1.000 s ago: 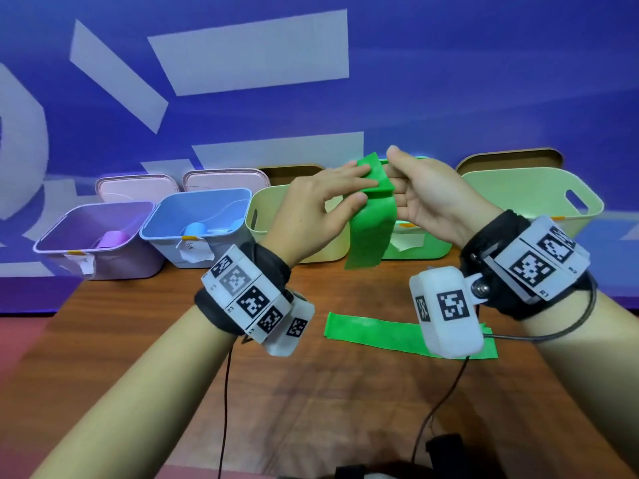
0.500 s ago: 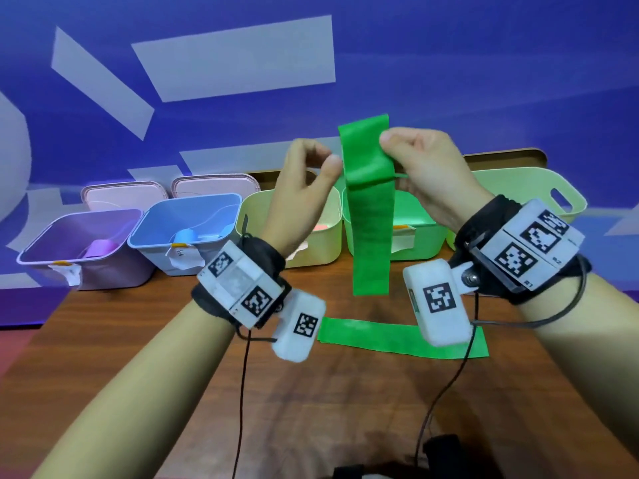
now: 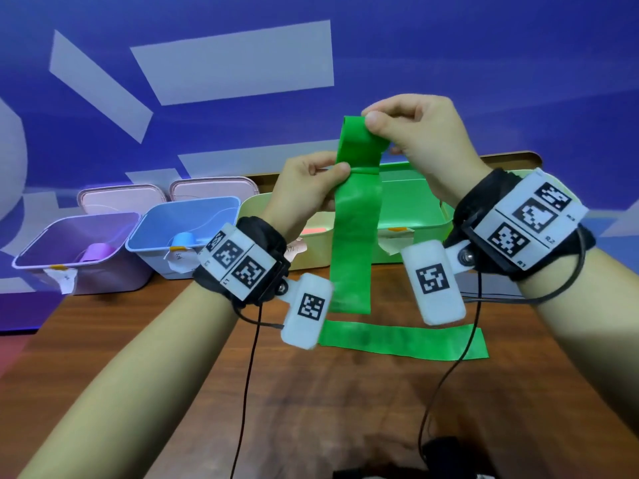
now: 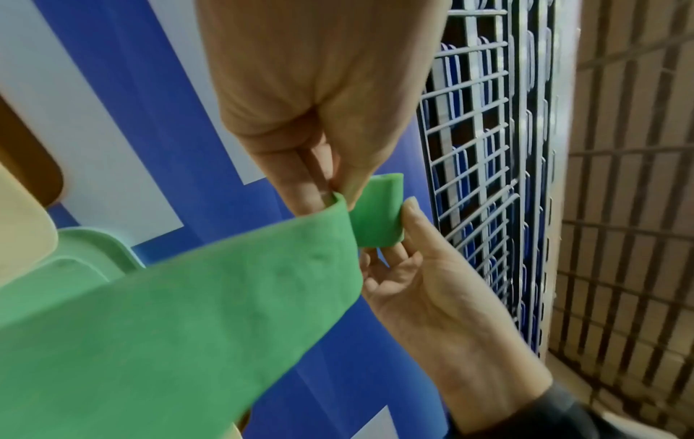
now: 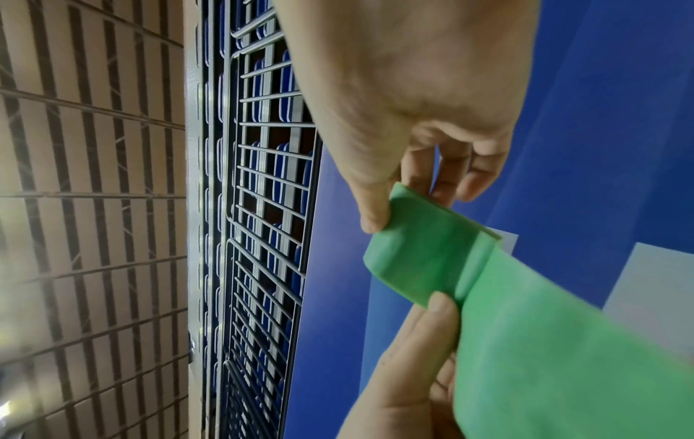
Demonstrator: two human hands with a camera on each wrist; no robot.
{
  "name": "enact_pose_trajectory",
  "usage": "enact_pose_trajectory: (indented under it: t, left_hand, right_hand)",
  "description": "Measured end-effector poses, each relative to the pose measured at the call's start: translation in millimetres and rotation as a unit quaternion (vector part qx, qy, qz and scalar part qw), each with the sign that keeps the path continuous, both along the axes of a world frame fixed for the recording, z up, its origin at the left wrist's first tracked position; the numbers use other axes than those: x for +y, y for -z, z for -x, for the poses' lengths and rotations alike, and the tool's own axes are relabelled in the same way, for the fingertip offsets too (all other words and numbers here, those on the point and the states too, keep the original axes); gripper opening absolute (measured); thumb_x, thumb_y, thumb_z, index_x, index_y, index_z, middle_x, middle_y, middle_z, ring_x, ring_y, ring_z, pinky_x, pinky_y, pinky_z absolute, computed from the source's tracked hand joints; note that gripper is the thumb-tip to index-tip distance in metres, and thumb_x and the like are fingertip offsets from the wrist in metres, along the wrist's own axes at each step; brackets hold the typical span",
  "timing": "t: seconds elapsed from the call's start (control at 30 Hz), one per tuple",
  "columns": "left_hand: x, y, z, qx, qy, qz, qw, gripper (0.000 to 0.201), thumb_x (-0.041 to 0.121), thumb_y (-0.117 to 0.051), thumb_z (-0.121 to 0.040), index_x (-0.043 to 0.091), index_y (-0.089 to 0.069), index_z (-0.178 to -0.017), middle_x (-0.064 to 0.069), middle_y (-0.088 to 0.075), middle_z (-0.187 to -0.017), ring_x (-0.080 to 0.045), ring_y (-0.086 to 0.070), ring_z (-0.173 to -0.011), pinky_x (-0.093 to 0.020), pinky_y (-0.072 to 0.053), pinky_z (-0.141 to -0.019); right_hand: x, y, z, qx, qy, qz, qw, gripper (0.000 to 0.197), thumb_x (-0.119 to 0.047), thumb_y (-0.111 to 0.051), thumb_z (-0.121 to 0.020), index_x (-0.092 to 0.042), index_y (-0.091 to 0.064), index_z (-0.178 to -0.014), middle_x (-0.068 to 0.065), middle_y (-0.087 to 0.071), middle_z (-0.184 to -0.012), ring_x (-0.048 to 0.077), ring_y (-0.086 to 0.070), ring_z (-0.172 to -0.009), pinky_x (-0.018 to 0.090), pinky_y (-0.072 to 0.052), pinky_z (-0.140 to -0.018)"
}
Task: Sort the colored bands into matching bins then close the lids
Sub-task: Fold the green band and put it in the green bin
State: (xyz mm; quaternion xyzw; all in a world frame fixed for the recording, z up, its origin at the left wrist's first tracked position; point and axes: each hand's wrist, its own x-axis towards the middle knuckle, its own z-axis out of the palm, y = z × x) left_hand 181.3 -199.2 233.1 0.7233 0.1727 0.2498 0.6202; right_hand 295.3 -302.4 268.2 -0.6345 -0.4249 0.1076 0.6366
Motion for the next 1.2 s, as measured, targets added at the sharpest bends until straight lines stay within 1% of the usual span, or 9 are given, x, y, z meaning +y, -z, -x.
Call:
enact_pose_trajectory:
  t: [0.17,0.3,0.43,0.6,0.67,0.77,0.97,1.13,1.2]
  left_hand:
    - [2.9,-5.1,3.5,0.004,0.071,0.182,0.981,0.029,0.001,-0.034,-0.099,0.004,-0.055,-0.119,-0.004,-0.069,-0.096,-0.010,-0.069,-0.079,-0.021,-0.057,-0.072]
    - [8.5,-12.2,10.2,-0.017,0.079,0.292,0.953,0.041,-0.009,-0.020,-0.095,-0.001,-0.058,-0.108,-0.012,-0.068,-0.100,-0.017,-0.069,-0.087,-0.025,-0.056,-0.081]
    - [11.4,-16.6,16.6,-0.041,0.038,0.375,0.925,0.035,-0.001,-0.030,-0.093,-0.004,-0.063,-0.084,-0.017,-0.069,-0.080,-0.021,-0.070,-0.067,-0.027,-0.059,-0.065]
    - [12.1,-12.6,16.9,0.022,-0.039,0.201,0.979,0.021,0.000,-0.042,-0.096,0.008,-0.061,-0.099,0.000,-0.068,-0.080,-0.004,-0.067,-0.059,-0.014,-0.054,-0.056]
    - [14.1,-10.1,17.3,0.028,-0.064,0.123,0.990,0.022,-0.003,-0.044,-0.095,0.008,-0.061,-0.104,0.005,-0.069,-0.070,-0.002,-0.064,-0.054,-0.015,-0.053,-0.054]
    - [14.3,-12.4,19.6,0.017,-0.082,0.021,0.996,0.025,-0.005,-0.047,-0.093,0.012,-0.064,-0.095,0.004,-0.067,-0.070,-0.003,-0.062,-0.056,-0.020,-0.055,-0.060]
    - [8.7,-26.2,21.2,-0.027,-0.081,-0.073,0.994,0.026,-0.007,-0.050,-0.091,0.016,-0.063,-0.089,0.005,-0.068,-0.067,-0.005,-0.065,-0.061,-0.023,-0.056,-0.058]
    - [8.3,-35.3,16.5,-0.050,-0.087,-0.094,0.991,0.022,-0.005,-0.050,-0.092,0.013,-0.060,-0.100,0.009,-0.067,-0.059,-0.006,-0.065,-0.061,-0.024,-0.056,-0.057]
    - [9.8,-38.5,15.0,-0.064,-0.094,-0.087,0.990,0.021,-0.006,-0.051,-0.091,0.010,-0.059,-0.101,0.007,-0.068,-0.061,-0.007,-0.066,-0.063,-0.025,-0.056,-0.059]
  right_hand:
    - [-0.1,4.1,4.8,-0.066,-0.004,-0.010,0.998,0.014,-0.012,-0.066,-0.084,-0.024,-0.065,-0.077,-0.015,-0.065,-0.066,0.002,-0.055,-0.064,0.014,-0.044,-0.064]
    - [-1.4,11.8,12.6,-0.102,-0.027,0.010,0.994,0.013,-0.017,-0.068,-0.080,-0.028,-0.066,-0.075,-0.010,-0.066,-0.073,0.012,-0.054,-0.070,0.022,-0.045,-0.069]
    - [-3.2,19.9,19.0,-0.135,-0.052,0.048,0.988,0.018,-0.014,-0.070,-0.080,-0.030,-0.066,-0.075,-0.023,-0.066,-0.068,-0.006,-0.058,-0.073,0.020,-0.046,-0.073]
    - [-4.0,32.9,22.9,-0.197,-0.051,0.091,0.975,0.015,-0.023,-0.073,-0.074,-0.034,-0.066,-0.081,-0.018,-0.060,-0.077,0.003,-0.055,-0.087,0.025,-0.043,-0.083]
    - [-3.7,36.8,23.7,-0.219,-0.058,0.094,0.969,0.012,-0.028,-0.070,-0.073,-0.037,-0.065,-0.079,-0.006,-0.066,-0.086,0.016,-0.055,-0.093,0.028,-0.043,-0.084]
    - [-4.3,39.6,23.7,-0.223,-0.054,0.053,0.972,0.007,-0.027,-0.065,-0.077,-0.032,-0.065,-0.083,-0.007,-0.065,-0.091,0.014,-0.054,-0.093,0.025,-0.044,-0.079]
    - [7.2,39.5,19.4,-0.038,-0.051,0.057,0.996,0.029,-0.024,-0.061,-0.089,-0.018,-0.052,-0.116,0.002,-0.058,-0.116,0.009,-0.054,-0.100,0.013,-0.042,-0.088]
    - [12.3,38.0,25.9,0.058,-0.102,0.066,0.991,0.022,-0.021,-0.055,-0.093,-0.016,-0.054,-0.114,-0.008,-0.065,-0.099,-0.011,-0.062,-0.082,0.005,-0.045,-0.072]
    - [12.9,38.0,25.4,0.081,-0.103,0.058,0.990,0.020,-0.021,-0.054,-0.094,-0.014,-0.056,-0.112,-0.006,-0.067,-0.094,-0.008,-0.064,-0.074,0.010,-0.049,-0.069]
